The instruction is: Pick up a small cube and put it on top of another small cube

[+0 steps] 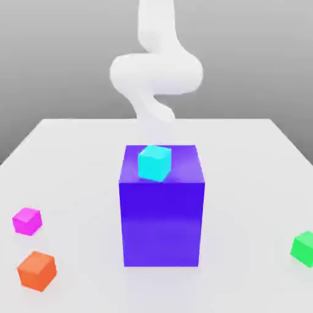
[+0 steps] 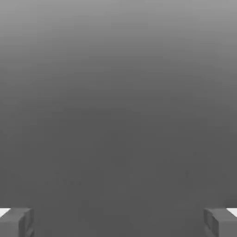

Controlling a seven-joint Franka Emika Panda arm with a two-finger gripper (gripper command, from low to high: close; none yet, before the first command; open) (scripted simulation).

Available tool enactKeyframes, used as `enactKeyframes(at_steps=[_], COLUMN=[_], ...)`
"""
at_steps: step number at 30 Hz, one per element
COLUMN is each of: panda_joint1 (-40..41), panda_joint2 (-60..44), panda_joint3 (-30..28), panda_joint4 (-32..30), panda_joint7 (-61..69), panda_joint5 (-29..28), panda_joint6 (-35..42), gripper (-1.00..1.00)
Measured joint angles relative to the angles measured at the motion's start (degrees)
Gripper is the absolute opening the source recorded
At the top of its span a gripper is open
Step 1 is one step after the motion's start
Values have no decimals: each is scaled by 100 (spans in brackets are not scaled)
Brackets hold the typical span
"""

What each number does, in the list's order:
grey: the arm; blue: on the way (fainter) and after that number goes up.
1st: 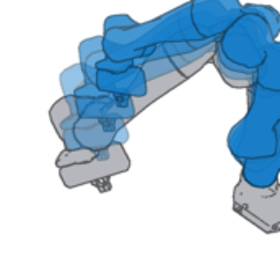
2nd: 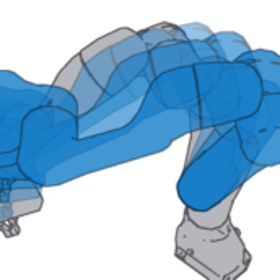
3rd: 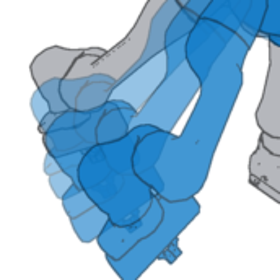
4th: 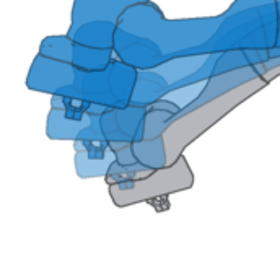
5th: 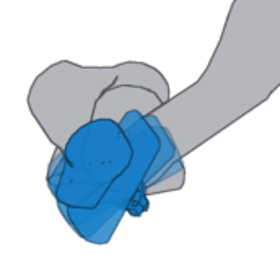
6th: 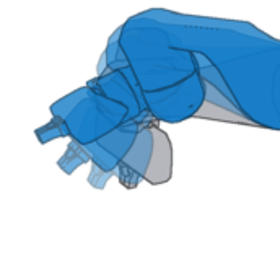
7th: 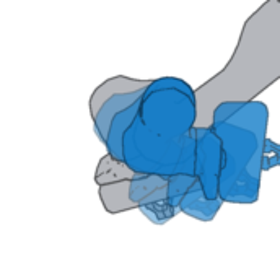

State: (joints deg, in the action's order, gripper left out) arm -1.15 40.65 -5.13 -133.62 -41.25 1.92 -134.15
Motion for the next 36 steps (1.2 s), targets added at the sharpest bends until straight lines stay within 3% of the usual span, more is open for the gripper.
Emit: enactKeyframes(at_steps=[12, 20, 25, 29, 35, 36], panda_joint1=[-239, 417, 890, 1352, 2340, 2435], panda_joint2=[-2520, -4176, -4974, -5492, -6261, -6342], panda_joint3=[-2262, -3042, -3395, -2955, -1733, -1612], panda_joint4=[-886, -1469, -1869, -1797, -1542, -1515], panda_joint7=[2446, 4046, 4534, 5073, 5959, 6058], panda_joint5=[1246, 2055, 1866, 2437, 3596, 3723], panda_joint6=[-1136, -1884, -2470, -2808, -3286, -3333], gripper=[0, 0, 0, 0, 0, -100])
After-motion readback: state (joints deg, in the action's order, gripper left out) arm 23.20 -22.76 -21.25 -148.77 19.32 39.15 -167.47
